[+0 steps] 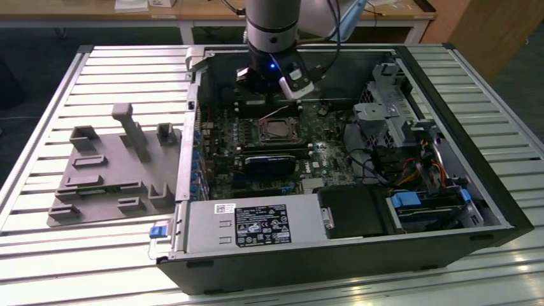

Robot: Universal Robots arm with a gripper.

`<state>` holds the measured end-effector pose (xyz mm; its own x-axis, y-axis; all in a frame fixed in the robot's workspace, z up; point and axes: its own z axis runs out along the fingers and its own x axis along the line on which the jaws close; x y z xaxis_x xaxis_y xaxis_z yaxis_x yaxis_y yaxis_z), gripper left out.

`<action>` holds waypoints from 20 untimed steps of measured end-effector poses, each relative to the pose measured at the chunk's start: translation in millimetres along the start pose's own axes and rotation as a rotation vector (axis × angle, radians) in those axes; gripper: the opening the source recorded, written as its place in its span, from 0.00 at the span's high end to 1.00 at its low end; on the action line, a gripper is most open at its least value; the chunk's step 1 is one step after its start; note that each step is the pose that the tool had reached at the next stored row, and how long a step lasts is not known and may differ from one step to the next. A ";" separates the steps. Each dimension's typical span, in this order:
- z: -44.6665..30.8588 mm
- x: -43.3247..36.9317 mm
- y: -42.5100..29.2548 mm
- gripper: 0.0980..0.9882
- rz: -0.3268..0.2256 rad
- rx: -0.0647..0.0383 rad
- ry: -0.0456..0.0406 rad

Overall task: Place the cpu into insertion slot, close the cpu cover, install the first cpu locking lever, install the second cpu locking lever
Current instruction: 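Install the first cpu locking lever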

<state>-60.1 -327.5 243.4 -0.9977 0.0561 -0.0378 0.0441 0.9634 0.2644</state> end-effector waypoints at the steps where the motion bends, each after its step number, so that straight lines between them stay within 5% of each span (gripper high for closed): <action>1: 0.2 -2.2 0.1 1.00 0.000 0.000 0.0000; 5: 1.2 -11.9 0.3 1.00 0.000 0.000 0.0000; 10: 1.9 -12.0 0.3 1.00 -0.001 -0.003 -0.0022; 16: 5.9 -11.1 -0.9 1.00 -0.011 -0.005 -0.0411; 20: 7.4 -10.6 -1.4 1.00 0.008 -0.001 -0.0496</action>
<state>-49.3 -327.4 236.3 -0.9935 0.0769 -0.0834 0.0523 0.9627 0.2656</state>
